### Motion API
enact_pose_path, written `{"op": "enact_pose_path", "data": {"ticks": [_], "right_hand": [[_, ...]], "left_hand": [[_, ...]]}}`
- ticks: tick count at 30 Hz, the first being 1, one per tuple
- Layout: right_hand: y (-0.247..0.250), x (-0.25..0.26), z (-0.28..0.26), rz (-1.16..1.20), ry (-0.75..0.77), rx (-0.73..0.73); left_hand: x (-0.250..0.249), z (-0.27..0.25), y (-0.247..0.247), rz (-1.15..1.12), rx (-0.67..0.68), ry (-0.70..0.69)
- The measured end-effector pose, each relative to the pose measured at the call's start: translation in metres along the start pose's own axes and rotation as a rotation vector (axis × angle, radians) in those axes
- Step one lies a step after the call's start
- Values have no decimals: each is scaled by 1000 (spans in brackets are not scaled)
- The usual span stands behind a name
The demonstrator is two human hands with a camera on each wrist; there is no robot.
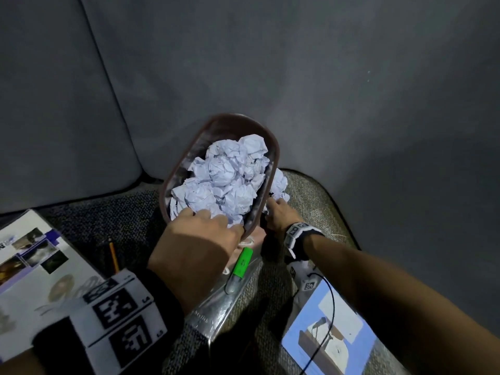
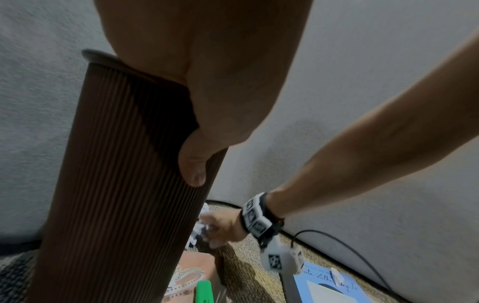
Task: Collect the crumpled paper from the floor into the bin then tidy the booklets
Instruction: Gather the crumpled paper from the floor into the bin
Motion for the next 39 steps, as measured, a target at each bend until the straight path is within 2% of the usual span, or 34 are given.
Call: {"op": "enact_pose_path", "data": {"ticks": [2, 5, 7, 9, 11, 12, 14, 17, 22, 26, 29, 32, 36, 39], "right_hand": [[21, -7, -10, 27, -1, -38], [71, -14, -31, 161, 17, -156], [126, -2, -48, 201, 112, -296], [190, 34, -71, 230, 256, -385], [239, 91, -95, 178, 424, -330], [247, 119, -105, 139, 495, -222], [237, 164, -111, -61, 603, 41], [181, 197, -104, -476, 686, 359], [140, 199, -76, -717, 703, 517], [121, 201, -72, -841, 691, 543], [127, 193, -73, -708, 595, 554], [141, 198, -79, -606, 539, 553], [175, 206, -101, -546, 608, 458], [191, 217, -110, -658, 698, 251]], "left_hand": [[0, 3, 4, 14, 77, 45], [0, 3, -2, 44, 107, 35], [0, 0, -1, 44, 92, 28], [3, -3, 1, 16, 75, 34], [4, -6, 3, 33, 79, 24], [3, -7, 3, 36, 98, 20], [3, -10, 5, 48, 125, 19], [1, -12, 8, 50, 96, -5], [9, -6, 3, 20, 25, 18], [23, -7, 4, -7, -31, 64], [22, -9, 3, 17, 13, 55], [19, -12, 9, 45, -13, 42], [11, -12, 11, 53, -39, -4], [12, -13, 11, 55, -53, 4]]}}
Point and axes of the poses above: each hand's wrist, its own z-axis towards the middle knuckle, its own y-axis out of the back of the hand, x = y × z, the point moved 6 cm from there along z, towards the middle knuckle, and after that the axes turned 1 degree about -y, right-handed, at the moved point
